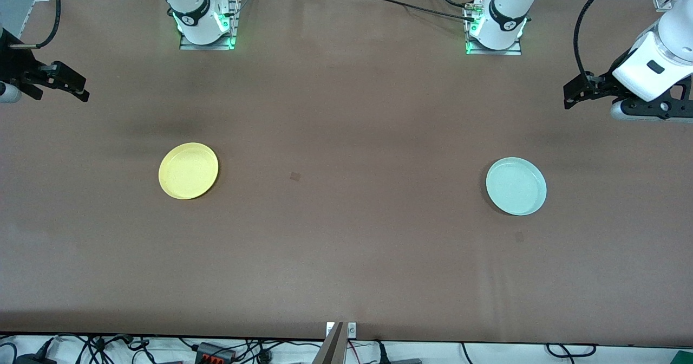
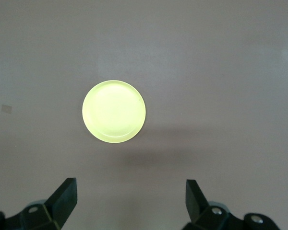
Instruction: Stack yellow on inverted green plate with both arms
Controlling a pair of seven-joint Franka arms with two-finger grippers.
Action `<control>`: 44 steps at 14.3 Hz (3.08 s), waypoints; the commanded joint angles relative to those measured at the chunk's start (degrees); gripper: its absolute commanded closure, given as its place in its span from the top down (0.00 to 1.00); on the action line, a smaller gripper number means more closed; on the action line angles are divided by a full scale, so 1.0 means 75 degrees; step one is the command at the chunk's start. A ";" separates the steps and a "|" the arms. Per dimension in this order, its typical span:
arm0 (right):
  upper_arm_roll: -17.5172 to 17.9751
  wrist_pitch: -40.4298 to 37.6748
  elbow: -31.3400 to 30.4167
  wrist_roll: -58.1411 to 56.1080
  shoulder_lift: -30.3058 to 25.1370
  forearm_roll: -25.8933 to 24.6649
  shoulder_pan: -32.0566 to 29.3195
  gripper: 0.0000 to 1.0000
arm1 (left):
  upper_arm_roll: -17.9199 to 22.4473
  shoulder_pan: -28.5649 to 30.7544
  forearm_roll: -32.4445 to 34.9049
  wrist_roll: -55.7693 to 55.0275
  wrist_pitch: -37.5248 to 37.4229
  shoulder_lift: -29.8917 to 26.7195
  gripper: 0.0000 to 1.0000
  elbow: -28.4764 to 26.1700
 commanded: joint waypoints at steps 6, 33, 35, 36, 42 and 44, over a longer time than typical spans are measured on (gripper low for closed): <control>0.0060 0.0075 -0.0041 -0.0044 -0.0029 0.0000 -0.0103 1.00 | -0.0005 0.0038 0.0000 0.0106 -0.0197 0.0102 1.00 0.0265; 0.0072 0.0111 -0.0017 -0.0056 0.0065 -0.0012 -0.0067 1.00 | 0.0100 0.0973 0.0000 0.1147 0.1932 0.3276 1.00 0.0606; 0.0072 0.0052 -0.0017 -0.0056 0.0076 -0.0012 -0.0067 1.00 | 0.0100 0.1208 -0.0012 0.1755 0.2659 0.3581 1.00 0.0243; 0.0072 0.0040 -0.0017 -0.0056 0.0076 -0.0012 -0.0067 1.00 | 0.0089 0.1407 -0.0035 0.2106 0.2975 0.3745 1.00 0.0067; 0.0072 0.0111 0.0064 -0.0044 0.0216 0.0070 -0.0102 1.00 | -0.0017 0.1958 -0.0350 0.3911 0.3972 0.4940 1.00 -0.0087; 0.0072 0.0029 0.0194 -0.0044 0.0264 0.0105 -0.0091 1.00 | -0.0017 0.2111 -0.0852 0.4392 0.4289 0.5140 1.00 -0.0273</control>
